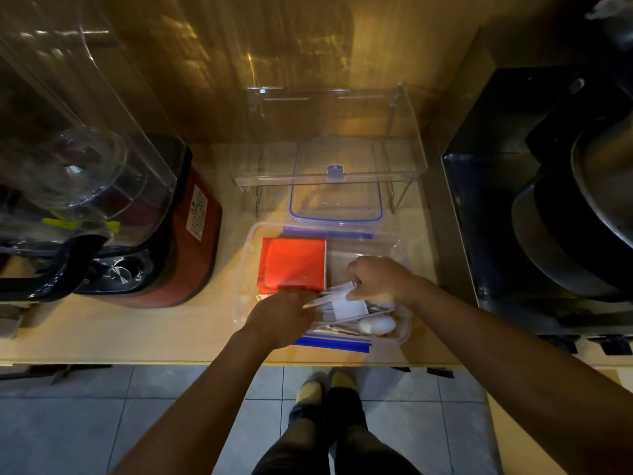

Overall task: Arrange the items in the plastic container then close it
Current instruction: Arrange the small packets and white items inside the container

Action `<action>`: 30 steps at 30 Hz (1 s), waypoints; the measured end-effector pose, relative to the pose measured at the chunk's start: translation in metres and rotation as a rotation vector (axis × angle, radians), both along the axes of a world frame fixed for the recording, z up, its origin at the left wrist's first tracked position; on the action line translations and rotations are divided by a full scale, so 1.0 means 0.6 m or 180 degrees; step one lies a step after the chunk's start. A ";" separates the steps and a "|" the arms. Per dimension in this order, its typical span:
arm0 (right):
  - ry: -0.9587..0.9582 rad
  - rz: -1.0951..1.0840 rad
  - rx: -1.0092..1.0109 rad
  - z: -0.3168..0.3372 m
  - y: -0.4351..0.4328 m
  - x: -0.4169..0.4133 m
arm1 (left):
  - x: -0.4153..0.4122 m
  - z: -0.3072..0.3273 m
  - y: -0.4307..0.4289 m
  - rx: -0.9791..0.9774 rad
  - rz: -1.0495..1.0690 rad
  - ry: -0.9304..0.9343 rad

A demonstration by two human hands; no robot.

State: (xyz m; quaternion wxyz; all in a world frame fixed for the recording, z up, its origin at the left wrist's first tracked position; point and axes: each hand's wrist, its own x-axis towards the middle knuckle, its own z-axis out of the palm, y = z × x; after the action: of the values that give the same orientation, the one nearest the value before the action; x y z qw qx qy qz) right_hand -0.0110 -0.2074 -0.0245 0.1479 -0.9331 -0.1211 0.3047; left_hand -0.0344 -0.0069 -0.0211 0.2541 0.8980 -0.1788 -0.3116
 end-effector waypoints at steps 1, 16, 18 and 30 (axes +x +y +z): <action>-0.0088 -0.0079 -0.0157 -0.001 0.000 -0.003 | -0.001 0.000 0.000 0.0011 0.0022 -0.0006; 0.0442 -0.0438 -0.0478 -0.007 0.032 -0.019 | 0.007 -0.005 -0.003 0.0556 0.0251 -0.0406; 0.0447 -0.0651 -0.0359 -0.013 0.044 -0.028 | 0.006 -0.005 -0.004 0.0588 0.0264 -0.0398; -0.0101 -0.0199 -0.1006 0.028 0.038 -0.010 | 0.004 -0.008 -0.003 0.0567 0.0410 -0.0409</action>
State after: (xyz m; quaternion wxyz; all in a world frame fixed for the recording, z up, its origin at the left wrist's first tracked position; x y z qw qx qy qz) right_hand -0.0168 -0.1844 -0.0076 0.0068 -0.9527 -0.0450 0.3004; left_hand -0.0320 -0.0086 -0.0259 0.1808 0.9447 -0.1083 -0.2511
